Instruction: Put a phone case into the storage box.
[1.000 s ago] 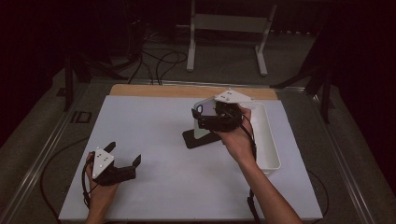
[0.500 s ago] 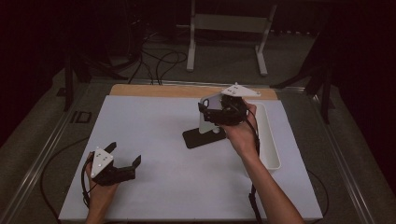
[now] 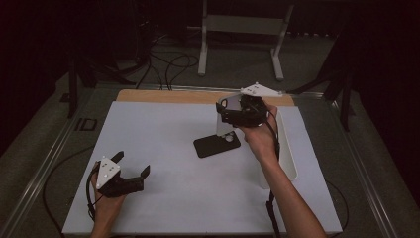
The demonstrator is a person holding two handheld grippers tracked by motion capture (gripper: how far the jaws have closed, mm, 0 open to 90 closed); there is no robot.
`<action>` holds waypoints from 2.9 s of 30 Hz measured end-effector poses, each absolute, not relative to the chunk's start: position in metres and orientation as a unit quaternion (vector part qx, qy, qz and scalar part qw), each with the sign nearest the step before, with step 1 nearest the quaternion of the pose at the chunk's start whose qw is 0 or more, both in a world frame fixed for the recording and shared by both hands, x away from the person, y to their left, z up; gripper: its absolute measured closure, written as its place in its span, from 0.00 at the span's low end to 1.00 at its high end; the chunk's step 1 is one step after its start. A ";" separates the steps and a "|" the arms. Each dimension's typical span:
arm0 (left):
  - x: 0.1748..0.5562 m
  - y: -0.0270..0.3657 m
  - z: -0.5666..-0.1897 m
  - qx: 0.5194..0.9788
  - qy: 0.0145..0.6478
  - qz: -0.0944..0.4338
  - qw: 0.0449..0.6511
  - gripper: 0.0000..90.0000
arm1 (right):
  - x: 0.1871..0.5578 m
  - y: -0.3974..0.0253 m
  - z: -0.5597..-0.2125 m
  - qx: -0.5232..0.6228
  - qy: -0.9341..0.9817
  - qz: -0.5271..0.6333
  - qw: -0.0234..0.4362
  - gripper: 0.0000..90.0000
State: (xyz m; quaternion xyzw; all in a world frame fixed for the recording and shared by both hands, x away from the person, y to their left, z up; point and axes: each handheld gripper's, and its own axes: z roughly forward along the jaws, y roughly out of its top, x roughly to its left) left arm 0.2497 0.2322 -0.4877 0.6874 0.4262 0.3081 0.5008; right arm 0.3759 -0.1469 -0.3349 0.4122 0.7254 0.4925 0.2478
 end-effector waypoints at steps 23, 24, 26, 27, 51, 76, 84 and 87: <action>0.249 0.233 -0.487 0.685 0.430 0.312 0.499 0.00 | 0.396 -0.167 -0.332 0.437 0.707 0.487 0.269 0.19; 0.249 0.233 -0.487 0.685 0.430 0.313 0.498 0.00 | 0.397 -0.168 -0.332 0.437 0.706 0.488 0.269 0.19; 0.249 0.233 -0.487 0.685 0.429 0.314 0.498 0.00 | 0.398 -0.169 -0.332 0.438 0.705 0.486 0.272 0.19; 0.249 0.233 -0.487 0.684 0.429 0.315 0.498 0.00 | 0.399 -0.170 -0.332 0.439 0.705 0.485 0.273 0.19; 0.249 0.233 -0.486 0.687 0.429 0.319 0.492 0.00 | 0.415 -0.199 -0.332 0.473 0.683 0.470 0.297 0.19; 0.250 0.233 -0.486 0.685 0.433 0.322 0.490 0.00 | 0.429 -0.228 -0.339 0.511 0.669 0.446 0.302 0.19; 0.250 0.232 -0.487 0.684 0.434 0.323 0.490 0.00 | 0.434 -0.238 -0.340 0.522 0.663 0.441 0.304 0.19; 0.250 0.232 -0.487 0.684 0.434 0.323 0.489 0.00 | 0.436 -0.241 -0.341 0.527 0.661 0.438 0.306 0.19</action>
